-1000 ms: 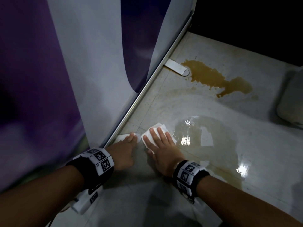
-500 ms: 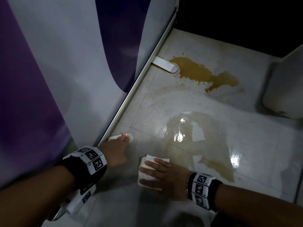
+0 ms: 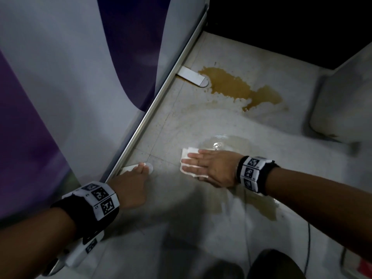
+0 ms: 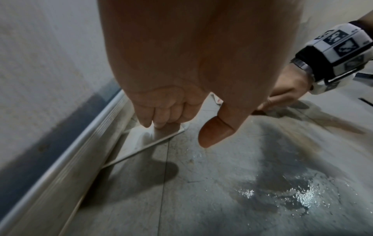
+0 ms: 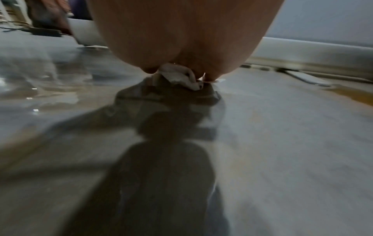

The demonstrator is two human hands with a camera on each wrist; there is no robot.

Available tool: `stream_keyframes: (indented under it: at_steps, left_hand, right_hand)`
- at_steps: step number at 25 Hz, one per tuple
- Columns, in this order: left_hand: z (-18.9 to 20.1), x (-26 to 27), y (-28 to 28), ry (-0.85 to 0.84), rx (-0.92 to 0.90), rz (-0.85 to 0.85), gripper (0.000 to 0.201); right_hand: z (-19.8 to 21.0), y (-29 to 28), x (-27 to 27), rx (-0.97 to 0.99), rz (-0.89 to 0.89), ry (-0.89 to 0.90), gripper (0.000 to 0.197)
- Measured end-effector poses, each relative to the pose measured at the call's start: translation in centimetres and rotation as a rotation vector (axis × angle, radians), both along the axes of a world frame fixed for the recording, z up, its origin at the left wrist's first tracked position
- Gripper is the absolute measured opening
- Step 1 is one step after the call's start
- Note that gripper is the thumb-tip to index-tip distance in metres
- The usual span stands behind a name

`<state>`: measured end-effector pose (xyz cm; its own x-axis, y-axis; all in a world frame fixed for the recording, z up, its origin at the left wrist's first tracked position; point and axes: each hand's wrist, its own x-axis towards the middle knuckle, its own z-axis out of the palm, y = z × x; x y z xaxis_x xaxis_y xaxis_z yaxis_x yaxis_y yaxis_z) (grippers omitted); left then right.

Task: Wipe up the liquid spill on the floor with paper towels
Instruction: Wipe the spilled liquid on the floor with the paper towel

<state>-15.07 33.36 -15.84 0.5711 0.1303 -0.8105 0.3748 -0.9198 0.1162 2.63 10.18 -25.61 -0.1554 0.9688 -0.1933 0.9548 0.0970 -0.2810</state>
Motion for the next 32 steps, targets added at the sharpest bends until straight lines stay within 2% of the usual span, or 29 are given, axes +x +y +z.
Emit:
stream_keyframes:
  at_steps: [5,10,14,17,19,23,25,30,32]
  left_hand:
    - [0.1,-0.1,0.1,-0.013,-0.015,0.005,0.085]
    - [-0.1,-0.4,0.5,-0.012,-0.043,0.011,0.085]
    - [-0.2,-0.6,0.7,-0.027,-0.067,0.023,0.091]
    - [-0.1,-0.4,0.4,-0.033,-0.025,-0.008,0.089]
    - [0.1,0.2,0.0,-0.017,-0.004,-0.033,0.087]
    - [0.6,1.2,-0.3,-0.026,-0.007,-0.057,0.078]
    - [0.7,1.3,-0.5,-0.024,-0.007,-0.064,0.072]
    - [0.1,0.9,-0.5,-0.067,0.015,-0.083,0.071]
    - [-0.2,0.6,-0.3,-0.046,0.002,-0.084,0.084]
  right_hand:
    - [0.2,0.3,2.7,-0.06,-0.315,0.003,0.058]
    - [0.1,0.2,-2.2,-0.033,-0.726,0.115,0.061]
    - [0.6,-1.3,-5.7,-0.041,-0.864,0.198,0.063]
    - [0.5,-2.6,-9.8,-0.054,-0.79,0.13,0.06]
    - [0.2,-4.2,-12.8,-0.082,-0.696,0.098,0.066]
    - [0.2,-7.7,-16.4,-0.072,-0.535,0.154,0.056]
    - [0.4,-9.6,-15.7,-0.058,-0.432,0.156,0.054]
    - [0.5,-11.1,-8.4,-0.019,0.022,0.107,0.051]
    - [0.3,-10.0,-4.7,-0.058,0.016,0.088,0.05]
